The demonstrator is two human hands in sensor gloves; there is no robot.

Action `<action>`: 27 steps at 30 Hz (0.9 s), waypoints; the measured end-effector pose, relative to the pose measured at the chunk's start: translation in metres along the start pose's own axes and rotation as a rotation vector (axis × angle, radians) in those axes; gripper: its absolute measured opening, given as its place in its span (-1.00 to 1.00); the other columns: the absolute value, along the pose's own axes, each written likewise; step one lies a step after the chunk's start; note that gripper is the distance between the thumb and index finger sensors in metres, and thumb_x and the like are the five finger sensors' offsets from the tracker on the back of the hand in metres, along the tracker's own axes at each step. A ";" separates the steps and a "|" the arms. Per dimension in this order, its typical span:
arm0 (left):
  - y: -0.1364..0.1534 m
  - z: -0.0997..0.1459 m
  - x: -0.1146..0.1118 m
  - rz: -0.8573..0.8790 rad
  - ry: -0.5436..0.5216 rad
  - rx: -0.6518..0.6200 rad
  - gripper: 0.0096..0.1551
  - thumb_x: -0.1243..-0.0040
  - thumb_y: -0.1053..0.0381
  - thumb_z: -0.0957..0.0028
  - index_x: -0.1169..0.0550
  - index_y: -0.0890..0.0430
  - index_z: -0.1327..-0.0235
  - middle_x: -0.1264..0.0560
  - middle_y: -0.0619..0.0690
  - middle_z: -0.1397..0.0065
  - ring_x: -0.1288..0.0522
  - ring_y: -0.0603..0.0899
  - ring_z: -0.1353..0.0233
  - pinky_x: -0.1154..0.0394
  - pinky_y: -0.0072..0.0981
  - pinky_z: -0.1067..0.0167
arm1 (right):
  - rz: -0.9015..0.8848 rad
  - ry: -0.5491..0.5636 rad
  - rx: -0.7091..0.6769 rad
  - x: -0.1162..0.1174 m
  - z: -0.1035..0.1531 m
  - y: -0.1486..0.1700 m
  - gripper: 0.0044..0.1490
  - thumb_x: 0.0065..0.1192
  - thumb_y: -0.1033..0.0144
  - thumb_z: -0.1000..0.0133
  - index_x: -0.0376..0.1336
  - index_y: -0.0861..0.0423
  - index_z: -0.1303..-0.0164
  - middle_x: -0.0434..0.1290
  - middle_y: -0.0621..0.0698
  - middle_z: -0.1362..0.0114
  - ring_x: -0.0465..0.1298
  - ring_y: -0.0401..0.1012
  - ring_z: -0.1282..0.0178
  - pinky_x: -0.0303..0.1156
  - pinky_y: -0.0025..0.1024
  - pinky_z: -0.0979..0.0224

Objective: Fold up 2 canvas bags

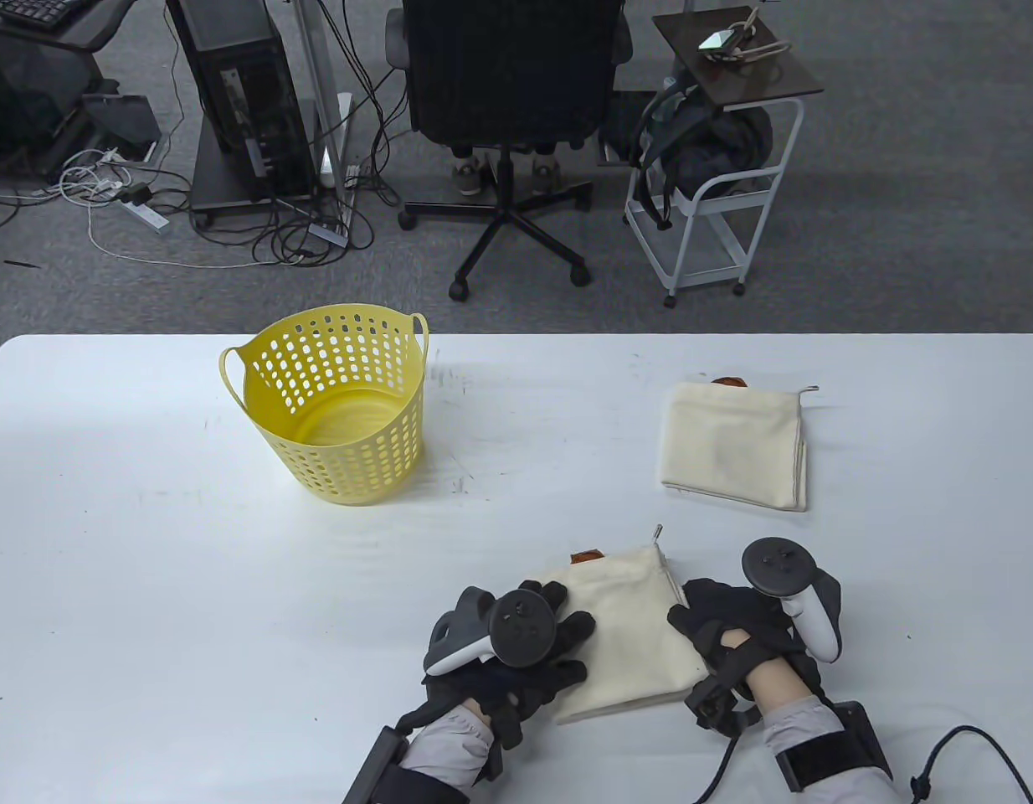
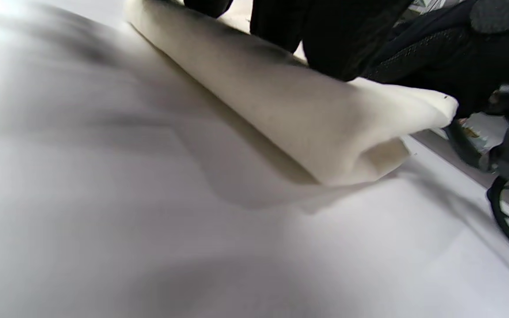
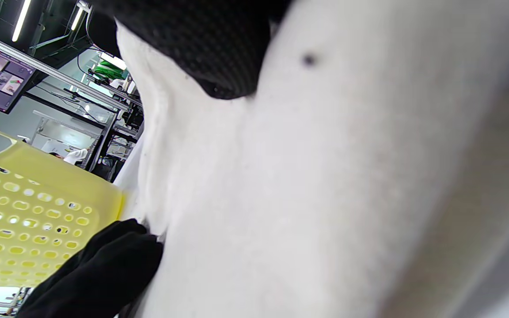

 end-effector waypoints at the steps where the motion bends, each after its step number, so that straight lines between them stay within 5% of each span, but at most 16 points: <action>1: -0.001 -0.002 -0.002 -0.013 0.001 0.008 -0.24 -0.26 -0.18 -0.23 -0.32 -0.01 -0.67 0.03 0.21 -0.78 0.17 0.41 -0.68 0.12 0.60 -0.39 | 0.003 0.001 0.002 0.000 0.000 0.000 -0.41 0.32 0.45 -0.06 0.29 0.46 -0.22 0.17 0.47 -0.47 0.43 0.11 -0.29 0.54 0.00 -0.18; 10: -0.005 -0.008 -0.011 -0.089 0.008 0.067 -0.18 -0.25 -0.21 -0.23 -0.23 -0.05 -0.70 0.15 0.18 -0.78 0.25 0.40 -0.67 0.16 0.61 -0.38 | -0.029 0.005 -0.032 -0.012 0.009 -0.009 -0.18 0.38 0.31 -0.10 0.12 0.46 -0.40 0.08 0.50 -0.50 0.38 0.26 -0.33 0.42 0.15 -0.22; 13: -0.006 -0.008 -0.010 -0.086 0.009 0.069 -0.18 -0.25 -0.21 -0.23 -0.23 -0.05 -0.71 0.15 0.18 -0.78 0.25 0.40 -0.67 0.17 0.61 -0.37 | 0.053 0.130 -0.263 -0.027 0.028 -0.042 -0.16 0.42 0.37 -0.07 0.09 0.37 -0.47 0.03 0.39 -0.58 0.20 0.30 -0.47 0.21 0.29 -0.37; 17: -0.006 -0.008 -0.009 -0.090 0.008 0.073 -0.19 -0.25 -0.19 -0.24 -0.24 -0.04 -0.71 0.13 0.18 -0.77 0.24 0.41 -0.66 0.17 0.60 -0.37 | 0.285 0.134 -0.511 -0.013 0.044 -0.071 -0.27 0.52 0.48 0.01 0.31 0.25 -0.39 0.21 0.25 -0.56 0.08 0.22 -0.55 0.01 0.34 -0.49; 21: -0.003 -0.008 -0.007 -0.068 0.015 0.073 -0.21 -0.25 -0.16 -0.24 -0.25 -0.05 -0.69 0.12 0.16 -0.77 0.23 0.42 -0.66 0.17 0.60 -0.37 | 0.541 -0.068 -0.373 0.019 0.030 -0.059 -0.04 0.55 0.42 0.01 0.12 0.10 -0.59 -0.09 0.02 -0.72 -0.28 0.16 -0.64 -0.27 0.34 -0.54; 27: 0.004 -0.006 -0.001 0.001 0.014 0.067 -0.27 -0.32 -0.03 -0.24 -0.30 -0.04 -0.67 0.10 0.13 -0.78 0.26 0.41 -0.66 0.19 0.60 -0.38 | 0.571 -0.120 -0.224 0.028 0.009 -0.031 0.04 0.52 0.44 -0.01 -0.03 0.00 -0.62 -0.23 -0.11 -0.71 -0.38 0.12 -0.62 -0.32 0.33 -0.54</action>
Point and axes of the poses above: the tracker on the back of each hand, its own y axis roughly to the little-finger side, its own z axis roughly from the fingertips to the wrist, x = y × z, the point moved 5 cm from there along -z, roughly from the wrist to the fingertips
